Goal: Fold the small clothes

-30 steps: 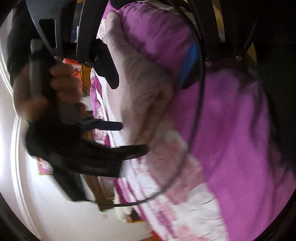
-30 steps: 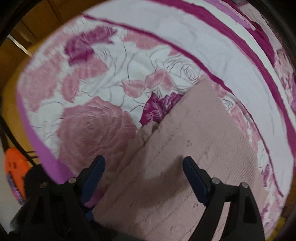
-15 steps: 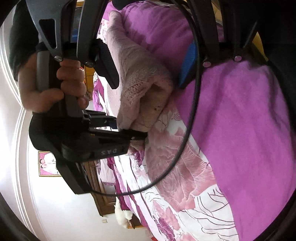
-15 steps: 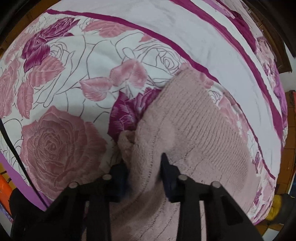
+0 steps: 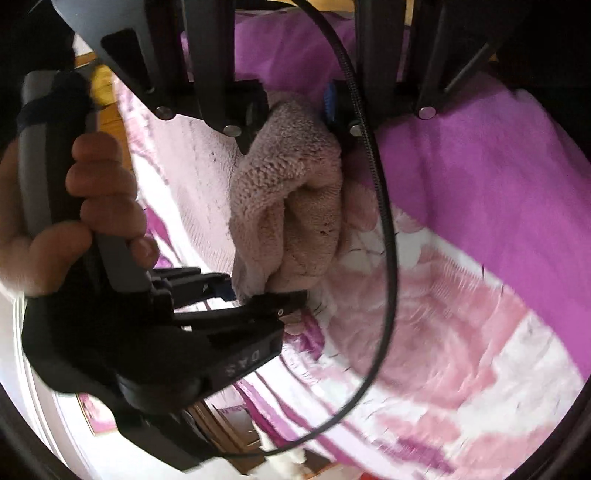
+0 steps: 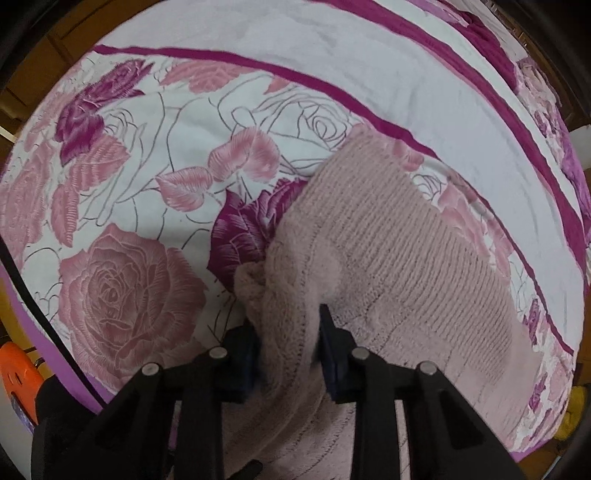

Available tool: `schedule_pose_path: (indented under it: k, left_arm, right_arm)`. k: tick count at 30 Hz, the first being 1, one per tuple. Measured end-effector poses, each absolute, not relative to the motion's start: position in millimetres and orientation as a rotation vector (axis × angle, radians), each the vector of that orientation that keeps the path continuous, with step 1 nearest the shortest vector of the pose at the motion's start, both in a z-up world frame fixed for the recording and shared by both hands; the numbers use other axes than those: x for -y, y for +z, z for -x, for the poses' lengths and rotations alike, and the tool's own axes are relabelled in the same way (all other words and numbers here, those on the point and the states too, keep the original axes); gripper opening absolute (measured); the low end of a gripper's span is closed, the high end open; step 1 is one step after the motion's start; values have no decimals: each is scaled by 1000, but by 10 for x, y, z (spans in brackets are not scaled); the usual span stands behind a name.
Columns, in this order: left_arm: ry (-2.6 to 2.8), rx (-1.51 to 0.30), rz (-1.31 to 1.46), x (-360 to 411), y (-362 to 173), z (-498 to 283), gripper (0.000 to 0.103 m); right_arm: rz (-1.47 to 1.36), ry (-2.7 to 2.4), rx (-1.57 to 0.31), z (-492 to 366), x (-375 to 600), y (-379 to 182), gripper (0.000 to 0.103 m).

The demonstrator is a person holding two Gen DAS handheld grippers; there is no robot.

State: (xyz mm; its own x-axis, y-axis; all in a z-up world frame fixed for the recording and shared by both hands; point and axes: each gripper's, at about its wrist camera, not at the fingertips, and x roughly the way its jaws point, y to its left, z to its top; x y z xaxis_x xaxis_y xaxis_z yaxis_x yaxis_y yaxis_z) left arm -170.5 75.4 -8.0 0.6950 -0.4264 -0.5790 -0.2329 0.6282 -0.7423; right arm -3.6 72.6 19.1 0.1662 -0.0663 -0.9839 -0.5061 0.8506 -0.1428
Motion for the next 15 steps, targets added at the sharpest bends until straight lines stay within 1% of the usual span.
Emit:
schedule_pose_path:
  k: [6, 12, 15]
  left_arm:
    - [-99, -786, 807, -623, 142, 1703, 0]
    - [-123, -710, 742, -537, 458, 1702, 0]
    - [-158, -688, 724, -552, 574, 1676, 0]
  right_arm:
    - [501, 355, -1326, 80, -752, 463, 23]
    - [503, 404, -1258, 75, -745, 768, 21]
    - [457, 423, -1241, 139, -761, 879, 21]
